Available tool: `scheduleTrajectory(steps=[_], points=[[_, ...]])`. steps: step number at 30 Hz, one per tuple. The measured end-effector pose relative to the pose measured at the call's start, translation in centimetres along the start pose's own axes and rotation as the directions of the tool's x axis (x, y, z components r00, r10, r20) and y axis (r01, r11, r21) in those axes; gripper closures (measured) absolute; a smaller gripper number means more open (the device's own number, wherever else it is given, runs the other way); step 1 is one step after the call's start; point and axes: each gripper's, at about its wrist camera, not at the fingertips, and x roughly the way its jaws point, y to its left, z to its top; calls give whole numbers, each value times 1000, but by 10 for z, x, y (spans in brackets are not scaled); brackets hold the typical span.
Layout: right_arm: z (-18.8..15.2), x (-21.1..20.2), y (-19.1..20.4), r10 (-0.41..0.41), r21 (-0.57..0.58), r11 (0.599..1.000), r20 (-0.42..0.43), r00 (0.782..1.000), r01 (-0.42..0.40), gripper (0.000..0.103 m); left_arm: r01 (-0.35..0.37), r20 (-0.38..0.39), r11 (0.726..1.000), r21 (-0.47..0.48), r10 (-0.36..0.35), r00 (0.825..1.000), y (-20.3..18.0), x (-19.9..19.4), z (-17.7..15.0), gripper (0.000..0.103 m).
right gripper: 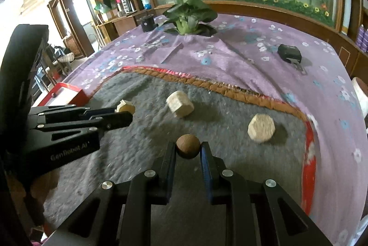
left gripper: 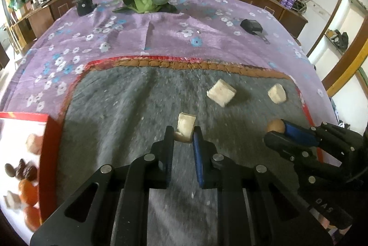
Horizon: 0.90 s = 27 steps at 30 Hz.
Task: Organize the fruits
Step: 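Grasp a pale cube with the left tool while the right tool grasps the last kiwi, then carry the cube and kiwi into the white tray and open both tools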
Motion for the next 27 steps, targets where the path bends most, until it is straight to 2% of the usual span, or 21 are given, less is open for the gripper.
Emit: scheduleTrajectory(steps=[4, 11, 27], points=[[-10, -13, 15, 9, -15, 1000, 17, 1000, -9, 82, 2, 13, 1000, -1, -2, 1000, 4, -17, -12, 88], [-22, -17, 44, 33, -49, 998, -3, 999, -33, 82, -26, 41, 1000, -10, 26, 999, 12, -40, -30, 88], [-16, -19, 124, 129, -172, 977, -5, 992, -128, 82, -102, 98, 992, -71, 109, 989, 59, -86, -57, 88]])
